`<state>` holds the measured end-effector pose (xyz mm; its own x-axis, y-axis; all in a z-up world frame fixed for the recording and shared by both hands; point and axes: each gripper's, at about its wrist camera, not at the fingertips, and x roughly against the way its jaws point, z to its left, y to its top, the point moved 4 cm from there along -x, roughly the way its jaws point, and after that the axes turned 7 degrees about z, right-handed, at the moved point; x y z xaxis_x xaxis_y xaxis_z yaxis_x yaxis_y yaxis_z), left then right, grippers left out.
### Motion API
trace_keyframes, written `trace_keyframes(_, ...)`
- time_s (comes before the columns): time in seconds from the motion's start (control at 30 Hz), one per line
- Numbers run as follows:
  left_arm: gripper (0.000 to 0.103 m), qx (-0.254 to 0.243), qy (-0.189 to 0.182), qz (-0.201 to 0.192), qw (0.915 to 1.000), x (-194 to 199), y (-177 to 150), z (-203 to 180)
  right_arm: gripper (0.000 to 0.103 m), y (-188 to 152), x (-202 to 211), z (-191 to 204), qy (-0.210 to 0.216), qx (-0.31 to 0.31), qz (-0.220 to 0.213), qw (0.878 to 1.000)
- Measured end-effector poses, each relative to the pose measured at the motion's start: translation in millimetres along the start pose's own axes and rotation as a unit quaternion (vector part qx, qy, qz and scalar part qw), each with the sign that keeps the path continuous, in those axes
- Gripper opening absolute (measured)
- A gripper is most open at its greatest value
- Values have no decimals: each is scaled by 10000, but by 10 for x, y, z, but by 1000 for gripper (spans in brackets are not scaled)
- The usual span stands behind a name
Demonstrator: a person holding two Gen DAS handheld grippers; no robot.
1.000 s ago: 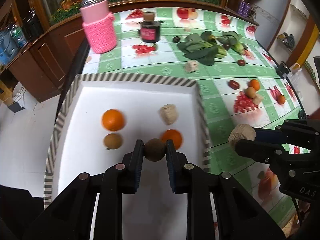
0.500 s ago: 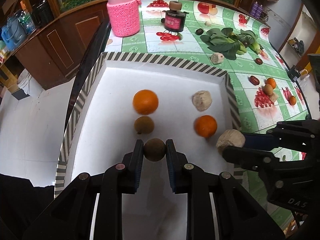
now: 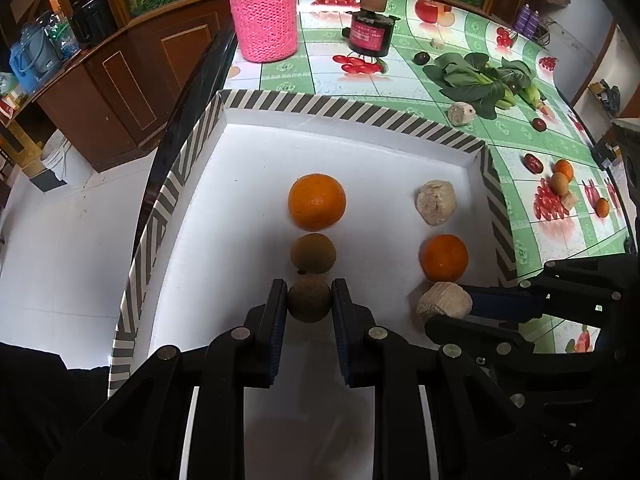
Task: Organize fruits
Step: 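Open the left tool to release the brown fruit while the right tool releases the cube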
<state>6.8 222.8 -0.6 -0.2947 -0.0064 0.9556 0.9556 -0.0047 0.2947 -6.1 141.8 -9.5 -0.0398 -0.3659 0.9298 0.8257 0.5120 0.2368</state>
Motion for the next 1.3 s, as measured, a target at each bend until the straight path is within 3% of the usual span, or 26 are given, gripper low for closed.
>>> trace_keyframes(0.5, 20, 86, 100, 39, 9999, -75, -2, 58, 25, 30, -104, 22, -128, 27, 56, 9999)
trace_keyframes(0.67, 21, 129, 113, 73, 9998, -74, 5, 72, 33, 31, 6, 2, -161, 6, -3, 9999)
trace_keyframes(0.7, 22, 125, 141, 58, 9998, -58, 12, 68, 33, 30, 37, -3, -158, -6, -33, 9999)
trace_keyframes(0.73, 31, 120, 166, 44, 9998, -46, 16, 65, 34, 25, 80, -7, -157, -17, -71, 9999)
trace_keyframes(0.77, 47, 113, 210, 14, 9997, -24, 27, 60, 36, 17, 130, -14, -165, -23, -118, 9998)
trace_keyframes(0.83, 65, 138, 242, -77, 9996, 30, 52, 52, 39, 5, 240, -38, -194, -51, -229, 9995)
trace_keyframes(1.1, 65, 4, 352, -321, 9989, 176, 145, -51, 48, -10, 740, -141, -316, -167, -698, 9969)
trace_keyframes(1.3, 65, 23, 190, -400, 9990, 252, 190, -179, 51, -111, 915, -318, -482, -298, -799, 9952)
